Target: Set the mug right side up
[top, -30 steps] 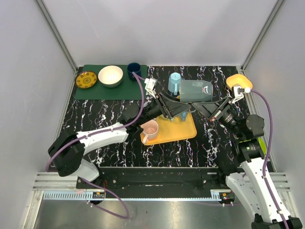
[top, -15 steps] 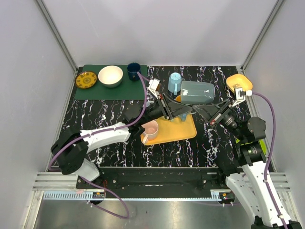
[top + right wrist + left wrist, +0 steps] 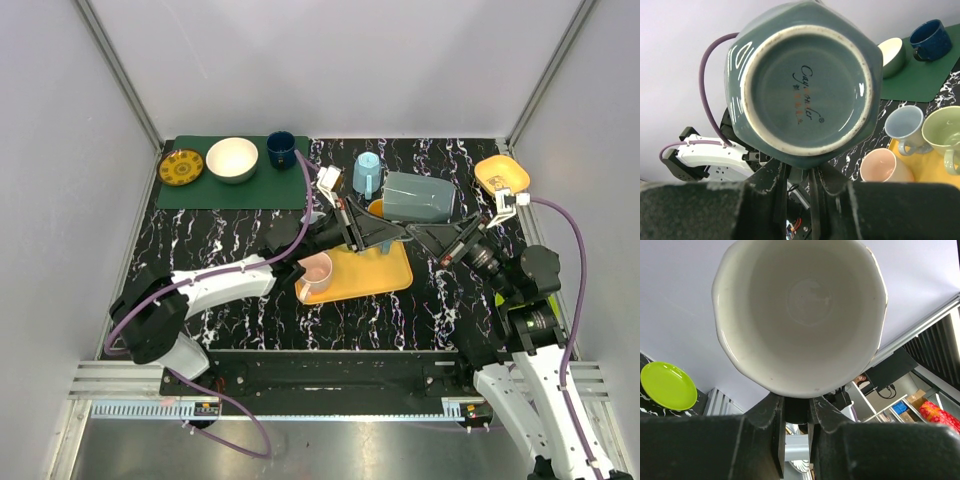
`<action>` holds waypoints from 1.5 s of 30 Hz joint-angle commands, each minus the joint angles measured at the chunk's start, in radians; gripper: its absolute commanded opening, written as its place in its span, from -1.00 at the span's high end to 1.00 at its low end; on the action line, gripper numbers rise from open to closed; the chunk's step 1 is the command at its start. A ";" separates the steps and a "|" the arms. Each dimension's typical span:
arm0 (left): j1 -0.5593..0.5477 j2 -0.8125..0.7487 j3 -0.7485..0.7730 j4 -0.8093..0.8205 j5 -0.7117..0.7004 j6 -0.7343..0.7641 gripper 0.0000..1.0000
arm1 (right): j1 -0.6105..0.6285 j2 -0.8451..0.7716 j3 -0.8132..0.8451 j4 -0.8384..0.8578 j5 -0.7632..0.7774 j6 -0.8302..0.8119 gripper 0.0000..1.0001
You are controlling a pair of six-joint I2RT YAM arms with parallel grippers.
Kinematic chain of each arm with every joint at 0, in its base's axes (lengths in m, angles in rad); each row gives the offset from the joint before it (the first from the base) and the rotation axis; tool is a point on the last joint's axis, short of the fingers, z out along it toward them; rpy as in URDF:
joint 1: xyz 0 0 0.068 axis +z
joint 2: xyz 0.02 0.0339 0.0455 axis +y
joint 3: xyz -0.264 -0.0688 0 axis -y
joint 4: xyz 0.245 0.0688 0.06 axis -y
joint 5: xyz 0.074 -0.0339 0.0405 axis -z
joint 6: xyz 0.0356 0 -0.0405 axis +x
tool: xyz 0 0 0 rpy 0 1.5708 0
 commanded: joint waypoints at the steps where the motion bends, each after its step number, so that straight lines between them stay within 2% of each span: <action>1: -0.005 -0.066 0.093 0.131 -0.009 0.011 1.00 | 0.021 -0.001 0.010 -0.128 -0.057 -0.135 1.00; 2: -0.005 -0.076 0.085 0.115 -0.008 0.031 1.00 | 0.022 0.000 0.013 -0.130 -0.058 -0.135 0.94; 4: -0.005 -0.124 0.060 0.028 -0.030 0.107 1.00 | 0.022 0.000 0.031 -0.148 -0.053 -0.140 0.58; 5: -0.007 -0.142 0.054 -0.010 -0.037 0.146 1.00 | 0.022 -0.001 0.040 -0.154 -0.050 -0.137 0.25; 9: -0.020 -0.280 0.033 -0.243 -0.107 0.353 1.00 | 0.022 0.005 0.108 -0.223 -0.006 -0.131 -0.27; 12: -0.027 -0.377 0.027 -0.431 -0.174 0.494 1.00 | 0.022 0.005 0.175 -0.316 0.060 -0.158 -0.48; 17: -0.034 -0.520 -0.019 -0.684 -0.336 0.670 1.00 | 0.021 -0.035 0.246 -0.441 0.172 -0.209 -0.61; 18: -0.040 -0.547 -0.016 -0.739 -0.368 0.695 1.00 | 0.022 -0.046 0.264 -0.500 0.257 -0.212 -0.62; 19: -0.056 -0.557 0.003 -0.861 -0.423 0.748 1.00 | 0.022 -0.059 0.272 -0.524 0.297 -0.235 -0.62; 22: -0.117 -0.578 -0.001 -1.019 -0.547 0.825 1.00 | 0.022 -0.072 0.329 -0.628 0.455 -0.291 -0.62; 27: -0.204 -0.555 -0.024 -1.190 -0.707 0.851 1.00 | 0.030 -0.041 0.419 -0.710 0.602 -0.353 -0.62; 32: -0.261 -0.491 -0.015 -1.282 -0.869 0.836 1.00 | 0.035 -0.032 0.416 -0.705 0.597 -0.355 -0.61; 36: -0.270 -0.362 0.027 -1.351 -0.885 0.821 1.00 | 0.035 -0.033 0.393 -0.706 0.589 -0.347 -0.61; 45: -0.286 -0.187 0.082 -1.313 -0.890 0.845 1.00 | 0.035 -0.049 0.327 -0.688 0.572 -0.327 -0.60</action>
